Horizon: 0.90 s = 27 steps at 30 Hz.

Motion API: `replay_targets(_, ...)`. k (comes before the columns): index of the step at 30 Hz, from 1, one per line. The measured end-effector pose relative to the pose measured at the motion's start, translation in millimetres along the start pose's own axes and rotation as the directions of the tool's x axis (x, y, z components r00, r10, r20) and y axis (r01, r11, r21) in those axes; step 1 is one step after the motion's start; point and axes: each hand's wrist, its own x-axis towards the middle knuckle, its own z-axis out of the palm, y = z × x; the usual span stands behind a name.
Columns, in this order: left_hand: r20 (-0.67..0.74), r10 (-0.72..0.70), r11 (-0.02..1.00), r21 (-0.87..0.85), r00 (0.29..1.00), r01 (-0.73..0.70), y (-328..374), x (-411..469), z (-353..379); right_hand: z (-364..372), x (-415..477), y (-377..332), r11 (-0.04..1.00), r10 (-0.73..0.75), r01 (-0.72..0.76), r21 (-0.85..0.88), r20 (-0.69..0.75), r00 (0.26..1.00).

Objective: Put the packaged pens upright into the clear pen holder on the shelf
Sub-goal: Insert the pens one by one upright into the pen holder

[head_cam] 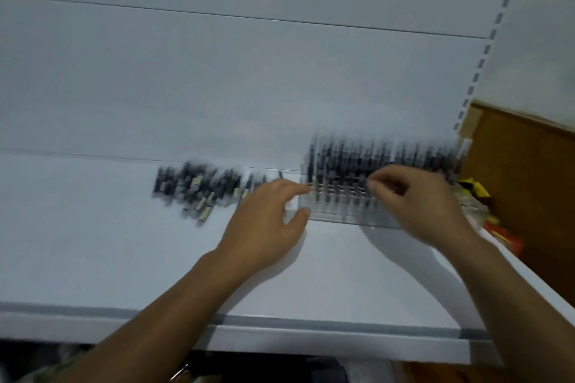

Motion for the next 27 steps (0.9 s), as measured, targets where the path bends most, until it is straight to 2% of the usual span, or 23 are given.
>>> replay_targets(2,-0.041,-0.085,0.996,0.036,0.996,0.087,-22.1,-13.8,-20.5,26.1,-4.8,-30.8,0.988,-0.142,0.151,-0.032,0.196,0.97)
replay_targets(4,-0.055,-0.148,0.983,0.103,0.987,0.154,-41.9,-26.6,-38.3,50.8,-4.7,-55.8,0.955,-0.236,0.281,-0.093,0.332,0.913)
replay_targets(8,-0.012,-0.207,0.948,0.244,0.978,0.204,-67.1,-47.7,-54.9,83.8,11.8,-87.8,0.877,-0.285,0.414,-0.245,0.429,0.857)
replay_targets(12,-0.097,-0.302,0.92,0.233,0.949,0.316,-82.1,-50.1,-63.1,106.1,25.7,-101.4,0.851,-0.269,0.449,-0.273,0.508,0.819)
replay_targets(14,-0.1,-0.363,0.899,0.223,0.927,0.376,-91.4,-43.5,-66.6,115.3,28.4,-106.3,0.862,-0.277,0.449,-0.235,0.523,0.806)
replay_targets(18,0.003,-0.451,0.88,0.167,0.892,0.445,-104.2,-23.3,-66.4,127.4,26.1,-106.8,0.888,-0.355,0.447,-0.105,0.462,0.813)
replay_targets(22,0.069,-0.406,0.894,0.236,0.911,0.38,-108.2,-14.5,-58.7,131.5,21.7,-101.7,0.92,-0.375,0.388,0.054,0.413,0.83)
replay_targets(27,0.047,-0.34,0.921,0.219,0.939,0.323,-104.8,-25.1,-59.9,133.0,20.1,-102.3,0.918,-0.391,0.383,0.101,0.386,0.835)
